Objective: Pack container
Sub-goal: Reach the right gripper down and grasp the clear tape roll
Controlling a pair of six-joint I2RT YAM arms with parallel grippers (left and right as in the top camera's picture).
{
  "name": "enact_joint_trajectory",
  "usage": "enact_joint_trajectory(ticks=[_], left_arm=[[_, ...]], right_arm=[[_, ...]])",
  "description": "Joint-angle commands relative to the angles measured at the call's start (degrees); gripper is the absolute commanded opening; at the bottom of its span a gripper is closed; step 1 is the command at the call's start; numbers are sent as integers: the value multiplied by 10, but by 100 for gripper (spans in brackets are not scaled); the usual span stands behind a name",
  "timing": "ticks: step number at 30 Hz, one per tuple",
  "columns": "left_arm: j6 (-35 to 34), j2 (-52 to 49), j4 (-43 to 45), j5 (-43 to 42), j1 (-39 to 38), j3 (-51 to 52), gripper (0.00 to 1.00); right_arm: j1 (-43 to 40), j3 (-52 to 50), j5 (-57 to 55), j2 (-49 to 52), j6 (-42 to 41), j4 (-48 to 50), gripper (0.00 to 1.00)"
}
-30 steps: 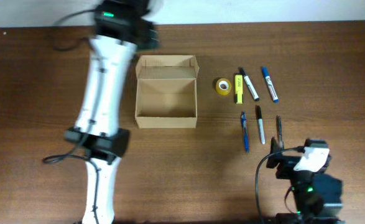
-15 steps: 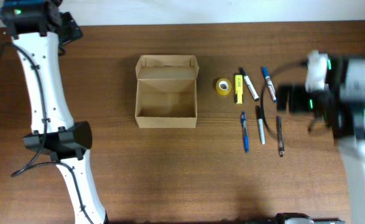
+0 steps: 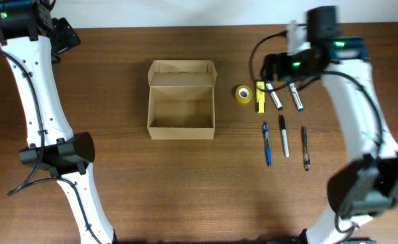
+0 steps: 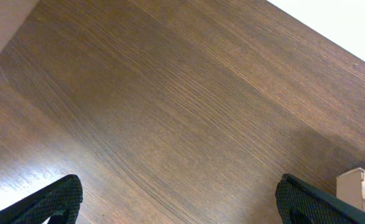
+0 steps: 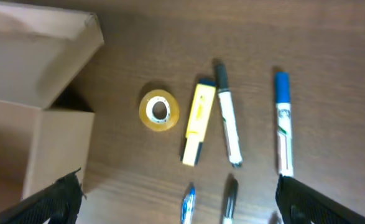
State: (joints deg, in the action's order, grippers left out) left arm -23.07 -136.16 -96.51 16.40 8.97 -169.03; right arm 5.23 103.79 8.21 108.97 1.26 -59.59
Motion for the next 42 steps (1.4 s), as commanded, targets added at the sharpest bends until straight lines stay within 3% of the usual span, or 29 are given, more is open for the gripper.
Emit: enact_joint_trajectory(ticks=[1, 5, 8, 10, 20, 23, 27, 38, 42], left_arm=[[9, 16, -2, -12, 0, -2, 100], [9, 16, -2, -12, 0, -2, 100], [9, 16, -2, -12, 0, -2, 100], [9, 16, -2, -12, 0, -2, 100], [9, 16, -2, -12, 0, -2, 100], [9, 16, -2, -12, 0, -2, 100], [9, 16, -2, -12, 0, -2, 100], [9, 16, -2, -12, 0, -2, 100], [9, 16, -2, -12, 0, -2, 100]], right_arm=[[42, 17, -55, 34, -5, 11, 99], [61, 17, -45, 76, -24, 27, 94], [68, 17, -26, 104, -36, 31, 77], [69, 17, -24, 119, -48, 35, 71], [68, 17, -40, 174, -70, 75, 71], [67, 17, -42, 186, -78, 86, 66], [67, 17, -42, 190, -78, 93, 47], [66, 17, -89, 193, -93, 119, 49], [65, 17, -89, 208, -93, 117, 43]])
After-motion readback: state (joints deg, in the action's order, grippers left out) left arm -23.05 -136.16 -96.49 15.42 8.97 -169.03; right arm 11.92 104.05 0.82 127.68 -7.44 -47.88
